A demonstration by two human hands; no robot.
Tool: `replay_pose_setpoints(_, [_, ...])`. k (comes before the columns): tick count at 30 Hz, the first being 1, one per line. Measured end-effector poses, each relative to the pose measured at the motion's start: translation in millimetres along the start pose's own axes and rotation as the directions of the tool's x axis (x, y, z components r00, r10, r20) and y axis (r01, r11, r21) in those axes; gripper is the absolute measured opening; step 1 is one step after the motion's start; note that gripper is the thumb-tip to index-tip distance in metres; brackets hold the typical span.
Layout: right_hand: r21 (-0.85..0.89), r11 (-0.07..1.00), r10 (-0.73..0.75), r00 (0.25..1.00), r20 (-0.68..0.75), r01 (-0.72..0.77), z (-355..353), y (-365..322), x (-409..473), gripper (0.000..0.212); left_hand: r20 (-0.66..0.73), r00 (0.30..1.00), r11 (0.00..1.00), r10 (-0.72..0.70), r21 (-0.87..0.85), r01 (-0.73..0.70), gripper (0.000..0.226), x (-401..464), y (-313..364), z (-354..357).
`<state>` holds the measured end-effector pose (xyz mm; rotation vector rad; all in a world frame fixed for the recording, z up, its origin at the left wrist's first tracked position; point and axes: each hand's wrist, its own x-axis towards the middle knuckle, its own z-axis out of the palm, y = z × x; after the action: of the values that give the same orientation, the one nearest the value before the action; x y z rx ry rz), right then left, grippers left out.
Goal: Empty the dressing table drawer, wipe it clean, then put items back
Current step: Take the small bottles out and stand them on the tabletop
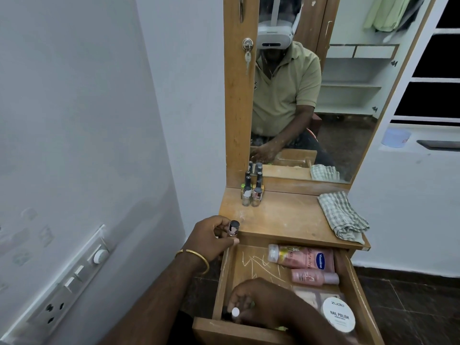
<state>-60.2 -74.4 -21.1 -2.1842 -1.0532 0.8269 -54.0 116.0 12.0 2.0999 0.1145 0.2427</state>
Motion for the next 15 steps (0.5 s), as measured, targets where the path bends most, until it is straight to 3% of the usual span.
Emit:
replay_pose_setpoints(4, [0.084,0.996,0.032,0.997,-0.067,-0.027,-9,4,-1,0.014,-0.005,1.0,1.0,0.002,0.008,-0.002,0.024,8,3,-1])
replay_pose_setpoints(8, [0.088,0.996,0.046,0.968,-0.247,-0.025,-31,5,-3,0.021,-0.032,0.999,1.0,0.002,-0.016,-0.002,0.026,20,6,-1])
replay_pose_setpoints(12, [0.186,0.982,0.065,0.853,-0.518,0.038,-71,-1,3,0.019,-0.051,0.999,1.0,-0.004,-0.016,0.003,0.028,37,12,3])
replay_pose_setpoints(15, [0.158,0.986,0.071,0.757,-0.65,0.043,-101,2,15,0.021,-0.077,0.997,0.999,-0.019,0.028,0.021,0.028,51,16,7])
